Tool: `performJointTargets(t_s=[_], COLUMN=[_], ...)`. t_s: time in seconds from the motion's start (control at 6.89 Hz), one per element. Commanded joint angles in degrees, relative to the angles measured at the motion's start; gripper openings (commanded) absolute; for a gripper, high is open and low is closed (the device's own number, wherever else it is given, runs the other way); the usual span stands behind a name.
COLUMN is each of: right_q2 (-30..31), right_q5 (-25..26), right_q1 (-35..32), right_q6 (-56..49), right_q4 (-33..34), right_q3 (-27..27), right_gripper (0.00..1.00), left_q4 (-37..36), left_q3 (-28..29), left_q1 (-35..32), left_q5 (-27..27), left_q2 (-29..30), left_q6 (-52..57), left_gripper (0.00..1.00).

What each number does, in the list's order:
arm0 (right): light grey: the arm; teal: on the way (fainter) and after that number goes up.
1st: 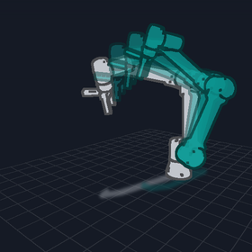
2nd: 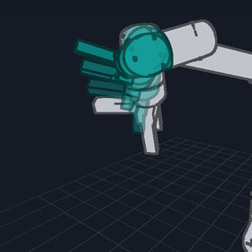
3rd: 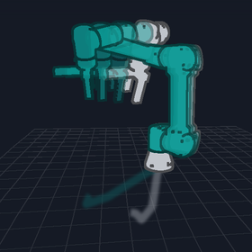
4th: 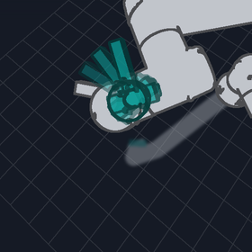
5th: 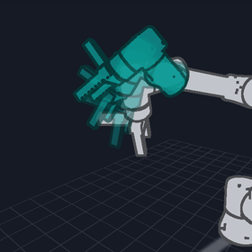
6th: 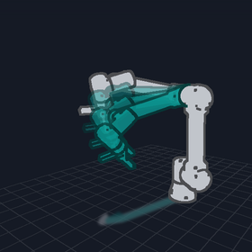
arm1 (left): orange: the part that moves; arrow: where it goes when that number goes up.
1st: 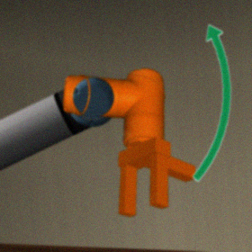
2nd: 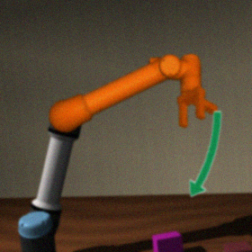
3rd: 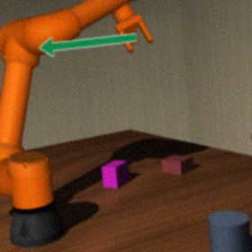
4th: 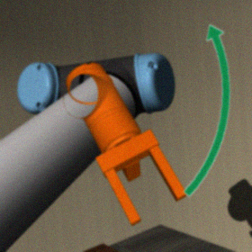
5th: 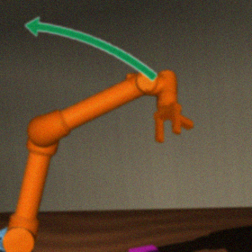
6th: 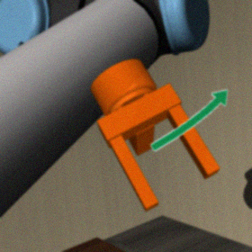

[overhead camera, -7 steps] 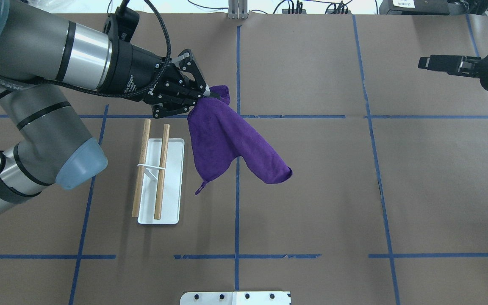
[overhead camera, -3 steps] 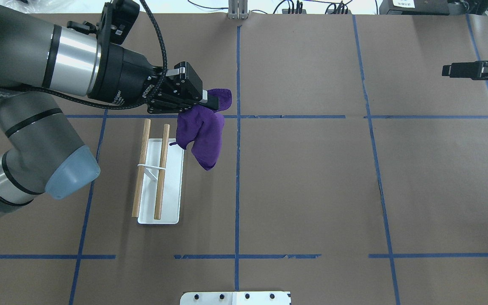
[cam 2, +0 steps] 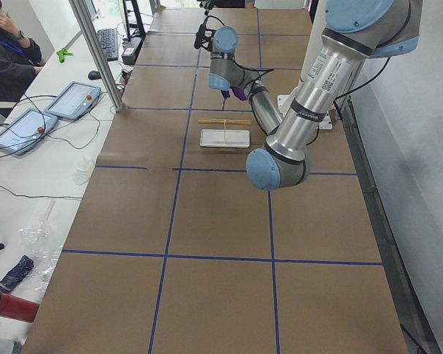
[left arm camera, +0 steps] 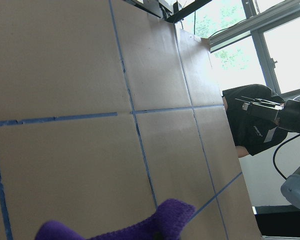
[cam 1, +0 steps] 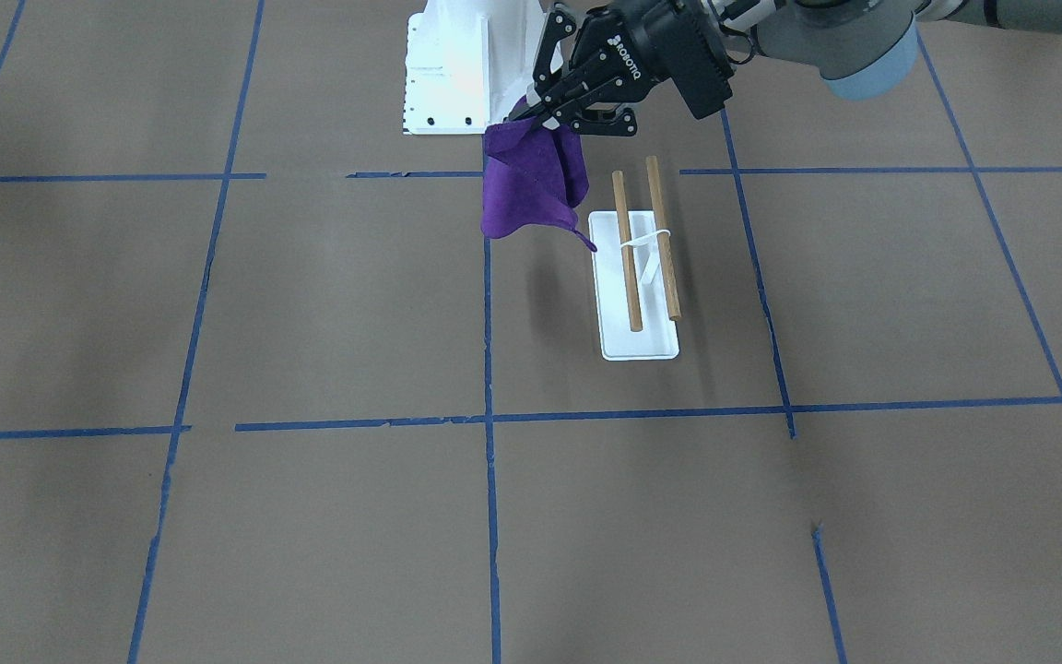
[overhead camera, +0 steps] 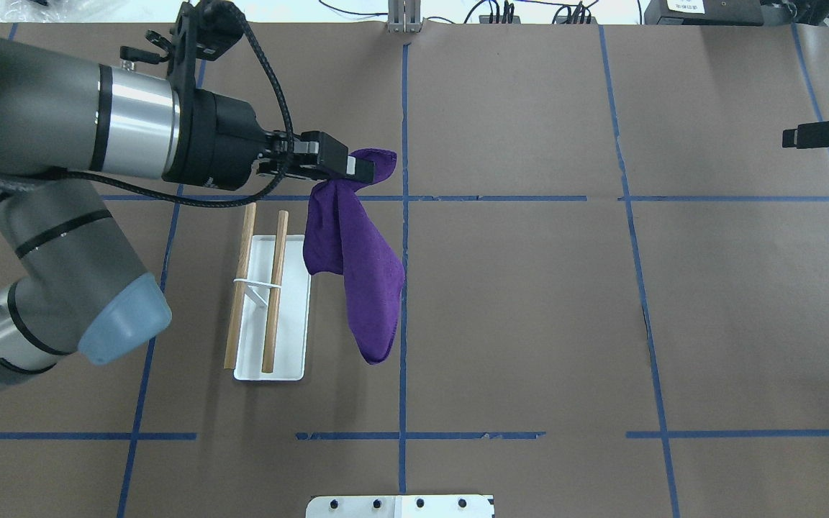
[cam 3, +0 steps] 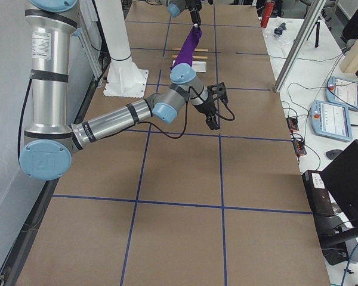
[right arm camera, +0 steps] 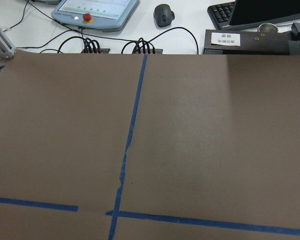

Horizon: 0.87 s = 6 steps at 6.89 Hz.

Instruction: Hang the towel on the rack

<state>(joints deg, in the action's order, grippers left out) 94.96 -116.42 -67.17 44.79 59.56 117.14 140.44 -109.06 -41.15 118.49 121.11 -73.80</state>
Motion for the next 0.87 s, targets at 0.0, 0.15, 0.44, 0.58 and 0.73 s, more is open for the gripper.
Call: performJointTargets(t_s=[0.0, 0.15, 0.44, 0.58, 0.73], right_q2=[0.22, 0.22, -0.22, -0.48, -0.39], right_q5=[-7.39, -7.77, -7.77, -7.86, -7.86], right_q1=[-4.7, -6.2, -7.44, -7.45, -7.45], right_q6=[-3.45, -11.92, -22.26, -24.81, -25.88], right_q4=[6.05, 11.49, 20.99, 23.21, 24.45], right_q3=[-0.59, -0.77, -1.12, -1.99, -2.09], right_gripper=[1.0, 1.0, 1.0, 1.0, 1.0], left_q4=[-0.08, -0.08, -0.17, -0.08, 0.09], left_q3=[-1.42, -1.25, -1.59, -4.73, -8.42], left_q1=[10.15, 12.82, 12.32, 12.06, 11.45], left_q5=[-21.69, -27.73, -30.84, -30.86, -30.51], left_q2=[-3.84, -5.78, -10.34, -15.94, -21.65], left_q6=[9.42, 11.81, 15.42, 19.36, 22.01], left_gripper=[0.0, 0.0, 0.0, 0.0, 0.0])
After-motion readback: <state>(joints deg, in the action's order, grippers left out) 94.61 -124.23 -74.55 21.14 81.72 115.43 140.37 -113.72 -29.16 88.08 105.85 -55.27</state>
